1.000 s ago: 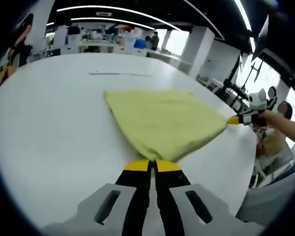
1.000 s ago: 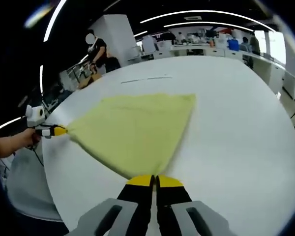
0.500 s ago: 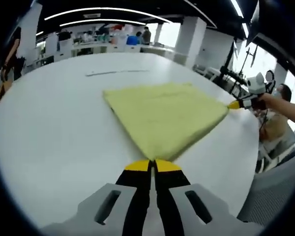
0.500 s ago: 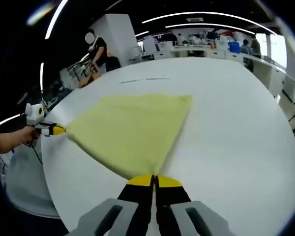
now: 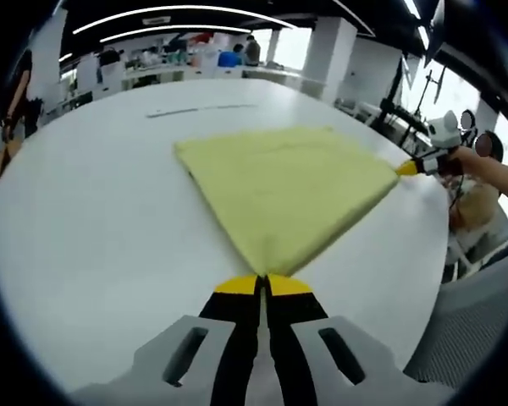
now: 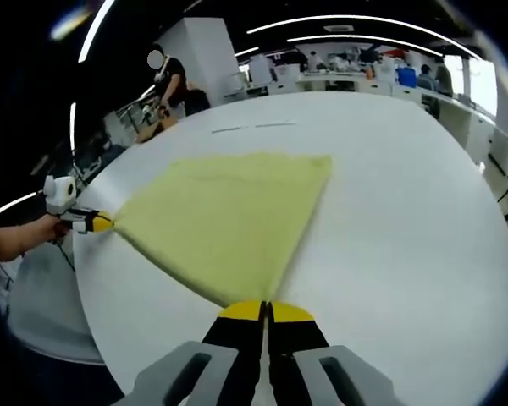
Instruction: Fold the garment on the visible template until the final outline fits inside the template.
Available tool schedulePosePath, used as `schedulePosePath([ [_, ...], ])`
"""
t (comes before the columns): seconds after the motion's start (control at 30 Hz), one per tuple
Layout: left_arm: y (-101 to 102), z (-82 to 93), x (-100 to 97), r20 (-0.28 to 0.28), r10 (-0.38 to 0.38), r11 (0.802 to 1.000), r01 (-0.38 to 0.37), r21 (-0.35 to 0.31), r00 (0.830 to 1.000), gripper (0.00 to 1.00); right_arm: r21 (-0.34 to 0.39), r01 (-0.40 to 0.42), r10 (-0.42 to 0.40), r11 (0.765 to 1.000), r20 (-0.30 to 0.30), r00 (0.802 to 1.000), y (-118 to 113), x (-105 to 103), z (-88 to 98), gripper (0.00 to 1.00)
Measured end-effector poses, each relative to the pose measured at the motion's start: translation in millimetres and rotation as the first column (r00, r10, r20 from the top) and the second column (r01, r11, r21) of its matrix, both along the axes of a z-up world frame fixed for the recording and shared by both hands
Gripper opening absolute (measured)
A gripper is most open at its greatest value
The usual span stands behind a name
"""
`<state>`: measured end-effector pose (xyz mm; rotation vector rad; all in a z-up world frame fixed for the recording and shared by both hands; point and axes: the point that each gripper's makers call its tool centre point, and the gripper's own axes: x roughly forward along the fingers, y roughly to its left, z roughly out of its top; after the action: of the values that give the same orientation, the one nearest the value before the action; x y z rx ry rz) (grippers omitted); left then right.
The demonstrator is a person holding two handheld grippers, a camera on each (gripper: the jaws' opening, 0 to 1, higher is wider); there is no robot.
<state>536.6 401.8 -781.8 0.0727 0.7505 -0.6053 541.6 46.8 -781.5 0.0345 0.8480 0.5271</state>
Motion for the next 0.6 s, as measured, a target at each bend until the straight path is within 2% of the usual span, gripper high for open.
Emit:
schedulePosePath([
  [0.37, 0.6, -0.1, -10.6, -0.016, 0.008, 1.0, -0.007, 0.019, 1.0, 0.0, -0.021, -0.019, 0.019, 1.0, -0.002, 1.0, -1.5, -13.8, -0.3, 0.0],
  [0.6, 1.2, 2.5, -12.7, -0.004, 0.008, 0.999, -0.008, 0.032, 1.0, 0.0, -0.06, -0.04, 0.041, 0.997, 0.018, 0.999, -0.5, -16.1, 1.7, 0.0],
])
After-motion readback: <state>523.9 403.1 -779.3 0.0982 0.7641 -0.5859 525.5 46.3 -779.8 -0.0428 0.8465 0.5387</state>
